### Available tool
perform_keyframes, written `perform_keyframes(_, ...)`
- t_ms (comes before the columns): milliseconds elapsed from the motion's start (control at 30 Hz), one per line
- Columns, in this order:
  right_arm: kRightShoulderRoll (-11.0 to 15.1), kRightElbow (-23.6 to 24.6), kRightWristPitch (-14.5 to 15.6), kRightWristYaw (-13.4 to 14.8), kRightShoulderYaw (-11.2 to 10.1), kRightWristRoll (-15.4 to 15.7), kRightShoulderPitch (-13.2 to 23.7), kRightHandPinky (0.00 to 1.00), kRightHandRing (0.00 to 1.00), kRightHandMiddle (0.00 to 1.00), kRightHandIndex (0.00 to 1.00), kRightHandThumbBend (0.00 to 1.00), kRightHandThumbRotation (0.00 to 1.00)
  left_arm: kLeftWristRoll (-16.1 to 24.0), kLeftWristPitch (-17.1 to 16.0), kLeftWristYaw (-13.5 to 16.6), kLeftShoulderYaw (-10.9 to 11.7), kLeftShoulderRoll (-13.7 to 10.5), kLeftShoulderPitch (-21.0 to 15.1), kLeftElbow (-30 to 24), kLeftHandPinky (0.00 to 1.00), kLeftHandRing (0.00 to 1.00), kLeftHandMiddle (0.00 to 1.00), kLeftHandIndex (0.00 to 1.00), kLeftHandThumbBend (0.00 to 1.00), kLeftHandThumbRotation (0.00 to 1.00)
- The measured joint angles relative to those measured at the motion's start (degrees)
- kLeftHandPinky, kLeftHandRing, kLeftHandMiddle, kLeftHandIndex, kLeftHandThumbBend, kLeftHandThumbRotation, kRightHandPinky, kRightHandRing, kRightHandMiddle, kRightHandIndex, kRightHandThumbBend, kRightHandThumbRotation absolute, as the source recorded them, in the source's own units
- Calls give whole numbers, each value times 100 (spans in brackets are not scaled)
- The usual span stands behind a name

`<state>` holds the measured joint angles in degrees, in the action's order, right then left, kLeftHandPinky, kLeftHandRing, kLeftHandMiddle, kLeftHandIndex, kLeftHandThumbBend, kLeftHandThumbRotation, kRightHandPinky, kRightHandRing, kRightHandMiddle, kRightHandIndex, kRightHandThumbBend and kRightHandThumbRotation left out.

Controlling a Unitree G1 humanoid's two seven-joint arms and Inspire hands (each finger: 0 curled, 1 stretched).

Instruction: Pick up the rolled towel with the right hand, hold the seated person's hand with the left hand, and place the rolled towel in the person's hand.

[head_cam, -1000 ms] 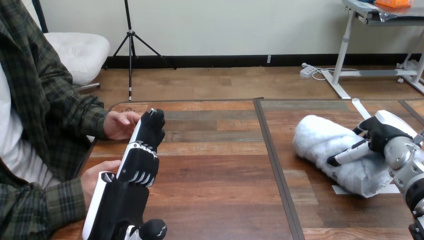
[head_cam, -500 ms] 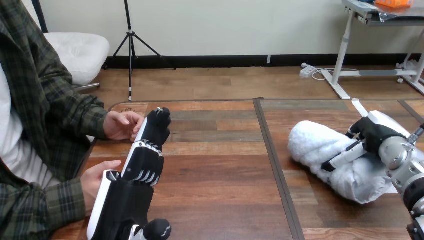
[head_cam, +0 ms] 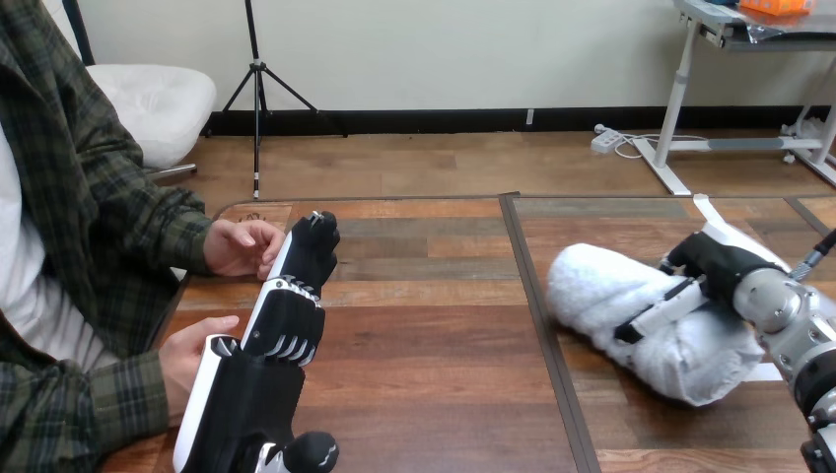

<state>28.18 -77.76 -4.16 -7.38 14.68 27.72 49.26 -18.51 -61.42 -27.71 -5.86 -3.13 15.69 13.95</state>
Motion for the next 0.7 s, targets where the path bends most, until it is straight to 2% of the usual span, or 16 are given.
perform_keyframes(367, -113, 0, -316, -296, -94, -267, -9, 13, 19, 26, 28, 87, 0, 127, 11, 91, -2, -3, 1, 0, 99, 99, 98, 96, 100, 79)
perform_keyframes(567, -161, 3, -598, -512, -251, -545, -58, 13, 19, 26, 27, 86, 0, 108, 8, 72, -7, -37, 0, 0, 100, 100, 99, 96, 100, 79)
perform_keyframes(700, -172, 14, -821, -763, -445, -845, -122, 13, 18, 25, 26, 85, 0, 98, 7, 50, -5, -59, 0, 2, 100, 100, 99, 96, 100, 78)
